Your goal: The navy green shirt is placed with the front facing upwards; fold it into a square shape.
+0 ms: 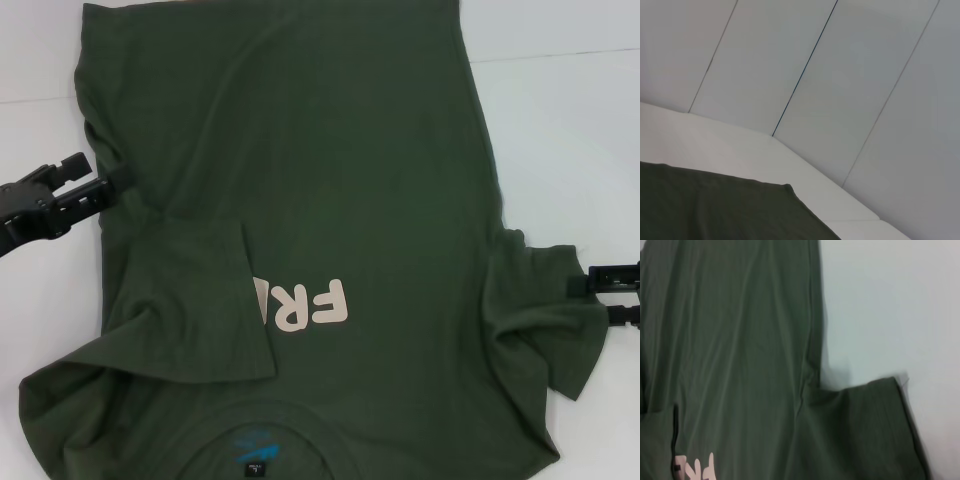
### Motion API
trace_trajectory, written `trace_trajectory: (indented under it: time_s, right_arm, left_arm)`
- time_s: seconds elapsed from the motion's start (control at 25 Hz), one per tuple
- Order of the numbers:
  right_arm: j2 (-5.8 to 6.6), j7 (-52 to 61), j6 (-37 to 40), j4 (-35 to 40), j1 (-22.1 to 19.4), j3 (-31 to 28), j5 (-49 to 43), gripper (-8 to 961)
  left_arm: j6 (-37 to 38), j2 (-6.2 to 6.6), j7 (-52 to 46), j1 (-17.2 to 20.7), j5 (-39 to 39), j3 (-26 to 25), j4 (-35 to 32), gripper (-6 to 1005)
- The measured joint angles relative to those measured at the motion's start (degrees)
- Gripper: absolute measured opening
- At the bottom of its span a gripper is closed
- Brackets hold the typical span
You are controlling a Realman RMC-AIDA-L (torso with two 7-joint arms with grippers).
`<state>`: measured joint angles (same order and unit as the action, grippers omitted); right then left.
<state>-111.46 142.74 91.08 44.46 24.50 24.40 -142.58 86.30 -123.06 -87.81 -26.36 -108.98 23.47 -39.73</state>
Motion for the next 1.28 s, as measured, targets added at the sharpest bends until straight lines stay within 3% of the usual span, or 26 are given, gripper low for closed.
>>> trace_trajectory:
  time_s: [0.8,1.28]
  right_arm:
    - [-0.58,-1.0,1.4,-0.5,0.9,0.4,3.1,907]
    - [-0.27,-0.7,1.0,-0.6,-0.1,0.6,2.7,884]
  left_arm:
    - [-0.6,0.28,0.3,-0.5,0.0,0.0,1.1,907]
    - [-0.6,0.28,0.3,-0.5,0.0,-0.1,1.2,907]
